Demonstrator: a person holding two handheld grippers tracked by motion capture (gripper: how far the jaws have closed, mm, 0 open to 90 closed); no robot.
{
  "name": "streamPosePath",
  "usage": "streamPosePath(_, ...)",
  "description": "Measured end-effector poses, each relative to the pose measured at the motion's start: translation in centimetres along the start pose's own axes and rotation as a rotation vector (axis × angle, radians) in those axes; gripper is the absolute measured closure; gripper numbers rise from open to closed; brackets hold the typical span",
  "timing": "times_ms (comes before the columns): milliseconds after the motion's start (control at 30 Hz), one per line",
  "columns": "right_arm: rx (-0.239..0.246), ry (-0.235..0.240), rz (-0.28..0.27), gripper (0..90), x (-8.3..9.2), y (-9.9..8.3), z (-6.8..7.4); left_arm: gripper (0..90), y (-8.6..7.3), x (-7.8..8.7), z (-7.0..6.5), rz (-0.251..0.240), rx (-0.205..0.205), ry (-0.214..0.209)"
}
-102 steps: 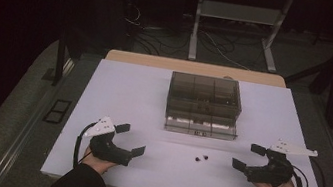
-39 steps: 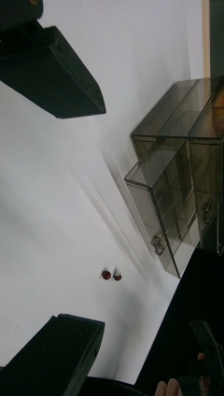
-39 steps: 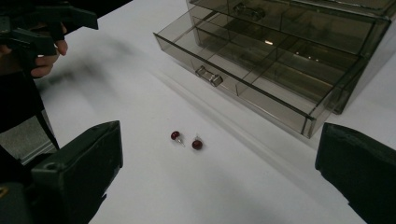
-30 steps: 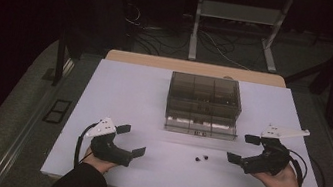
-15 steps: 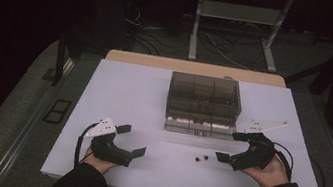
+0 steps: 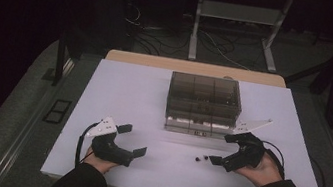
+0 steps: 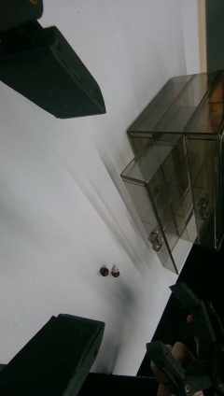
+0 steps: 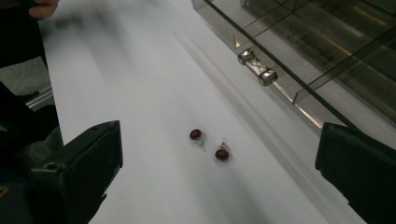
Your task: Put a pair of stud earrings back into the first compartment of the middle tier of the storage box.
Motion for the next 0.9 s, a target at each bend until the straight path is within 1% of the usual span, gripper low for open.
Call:
streamPosePath(33, 0.004, 0.008, 0.014, 0.3, -0.4, -0.2, 0.0, 0.0, 0.0, -0.1, 0.0, 0.002, 0.003, 0.002)
streamPosePath(67, 0.004, 0.008, 0.014, 0.3, -0.4, -0.2, 0.0, 0.0, 0.0, -0.1, 0.0, 0.002, 0.003, 0.002)
streamPosePath(100, 0.004, 0.012, 0.029, 0.3, -0.7, -0.4, -0.1, 0.0, -0.1, -0.1, 0.1, 0.006, -0.001, 0.005)
streamPosePath(200, 0.001, 0.020, 0.042, 0.3, -1.1, -0.6, -0.2, 0.0, -0.1, -0.2, 0.0, 0.008, -0.002, 0.001)
streamPosePath(233, 0.008, 0.024, 0.060, 0.3, -1.5, -0.9, -0.2, 0.0, -0.2, -0.2, 0.0, 0.015, -0.007, 0.000)
streamPosePath(267, 0.008, 0.024, 0.060, 0.3, -1.5, -0.9, -0.2, 0.0, -0.2, -0.2, 0.0, 0.015, -0.007, 0.000)
streamPosePath(300, 0.008, 0.029, 0.082, 0.3, -2.0, -1.2, -0.2, 0.0, -0.2, -0.2, 0.0, 0.018, -0.008, -0.002)
streamPosePath(333, 0.008, 0.029, 0.082, 0.3, -2.0, -1.2, -0.2, 0.0, -0.2, -0.2, 0.0, 0.018, -0.008, -0.002)
streamPosePath(367, 0.014, 0.029, 0.106, 0.3, -2.5, -1.6, -0.2, 0.0, -0.2, -0.2, 0.0, 0.019, -0.009, -0.002)
streamPosePath(467, 0.018, 0.020, 0.118, 0.6, -2.9, -1.8, -0.5, 0.0, -0.2, -0.2, 0.1, 0.020, -0.011, -0.001)
streamPosePath(500, 0.019, 0.035, 0.113, 7.5, -3.2, -2.0, -0.7, 0.0, -0.3, -0.3, 0.1, 0.021, -0.012, 0.000)
streamPosePath(533, 0.019, 0.035, 0.113, 7.5, -3.2, -2.0, -0.7, 0.0, -0.3, -0.3, 0.1, 0.021, -0.012, 0.000)
streamPosePath(567, 0.014, 0.037, 0.122, 15.5, -3.4, -2.2, -1.0, 0.0, -0.3, -0.3, 0.1, 0.023, -0.014, -0.001)
streamPosePath(600, 0.015, 0.042, 0.127, 15.8, -3.5, -2.3, -1.0, 0.0, -0.3, -0.3, 0.1, 0.024, -0.012, -0.002)
streamPosePath(633, 0.014, 0.034, 0.136, 16.5, -3.6, -2.4, -1.2, 0.0, -0.3, -0.3, 0.0, 0.025, -0.012, -0.003)
streamPosePath(667, 0.016, 0.025, 0.140, 21.7, -3.6, -2.5, -1.4, 0.0, -0.3, -0.3, 0.0, 0.025, -0.012, -0.003)
streamPosePath(700, 0.018, 0.027, 0.138, 25.7, -3.7, -2.5, -1.4, 0.0, -0.3, -0.3, 0.0, 0.026, -0.013, -0.005)
streamPosePath(733, 0.018, 0.027, 0.138, 25.7, -3.7, -2.5, -1.4, 0.0, -0.3, -0.3, 0.0, 0.026, -0.013, -0.005)
streamPosePath(767, 0.025, 0.020, 0.130, 31.9, -3.7, -2.4, -1.6, 0.0, -0.3, -0.3, 0.0, 0.026, -0.013, -0.006)
streamPosePath(800, 0.025, 0.020, 0.130, 31.9, -3.7, -2.4, -1.6, 0.0, -0.3, -0.3, 0.0, 0.026, -0.013, -0.006)
streamPosePath(833, 0.028, 0.015, 0.130, 37.1, -3.8, -2.3, -1.7, 0.0, -0.3, -0.4, 0.0, 0.024, -0.009, -0.009)
streamPosePath(867, 0.028, 0.015, 0.130, 37.1, -3.8, -2.3, -1.7, 0.0, -0.3, -0.4, 0.0, 0.024, -0.009, -0.009)
streamPosePath(900, 0.027, 0.012, 0.131, 41.0, -3.9, -2.3, -1.8, 0.0, -0.3, -0.4, -0.1, 0.022, -0.006, -0.013)
Point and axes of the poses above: each handheld gripper's, and its own axes: x roughly backward along the jaws, y roughly out of its top, z roughly to its left, the point moved 10 cm from there along -x, roughly forward along the jaws, and after that the axes turned 10 degrees about y, right-handed, at the moved point
